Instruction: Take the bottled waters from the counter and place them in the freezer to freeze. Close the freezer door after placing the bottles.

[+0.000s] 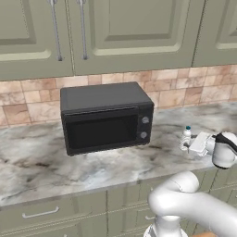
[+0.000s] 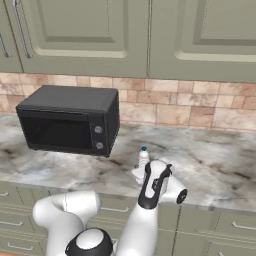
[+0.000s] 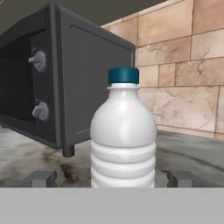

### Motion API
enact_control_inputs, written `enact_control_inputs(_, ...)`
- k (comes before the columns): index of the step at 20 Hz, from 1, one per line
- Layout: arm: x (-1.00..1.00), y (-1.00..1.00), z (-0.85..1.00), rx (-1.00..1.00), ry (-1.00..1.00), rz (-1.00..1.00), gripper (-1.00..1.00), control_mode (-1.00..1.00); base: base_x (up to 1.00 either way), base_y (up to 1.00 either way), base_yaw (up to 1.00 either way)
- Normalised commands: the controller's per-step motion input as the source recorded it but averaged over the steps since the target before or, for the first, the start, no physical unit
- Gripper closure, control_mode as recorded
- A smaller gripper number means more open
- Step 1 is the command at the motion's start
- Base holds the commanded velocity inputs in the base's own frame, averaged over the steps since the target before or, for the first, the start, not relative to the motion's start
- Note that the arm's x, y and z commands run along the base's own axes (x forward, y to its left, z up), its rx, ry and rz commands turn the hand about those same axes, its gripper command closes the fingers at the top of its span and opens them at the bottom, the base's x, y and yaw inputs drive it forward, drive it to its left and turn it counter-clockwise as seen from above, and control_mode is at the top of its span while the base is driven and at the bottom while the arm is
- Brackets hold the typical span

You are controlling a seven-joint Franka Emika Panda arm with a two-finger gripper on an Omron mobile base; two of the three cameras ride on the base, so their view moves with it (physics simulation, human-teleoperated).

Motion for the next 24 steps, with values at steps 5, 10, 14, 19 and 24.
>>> enact_control_inputs(5,0.15,0.00,0.00,0.00,0.00,0.00,-1.00,-1.00,0.00,0.00,0.00)
enact_control_inputs(10,0.05,0.00,0.00,0.00,0.01,0.00,-1.00,-1.00,0.00,0.00,0.00)
enact_control_inputs(14,0.02,0.00,0.00,0.00,0.05,0.00,-1.00,-1.00,0.00,0.00,0.00)
enact_control_inputs(19,0.01,0.07,0.00,0.00,0.02,0.00,-1.00,-1.00,0.00,0.00,0.00)
enact_control_inputs(24,0.00,0.10,0.00,0.00,0.00,0.00,-1.00,-1.00,0.00,0.00,0.00)
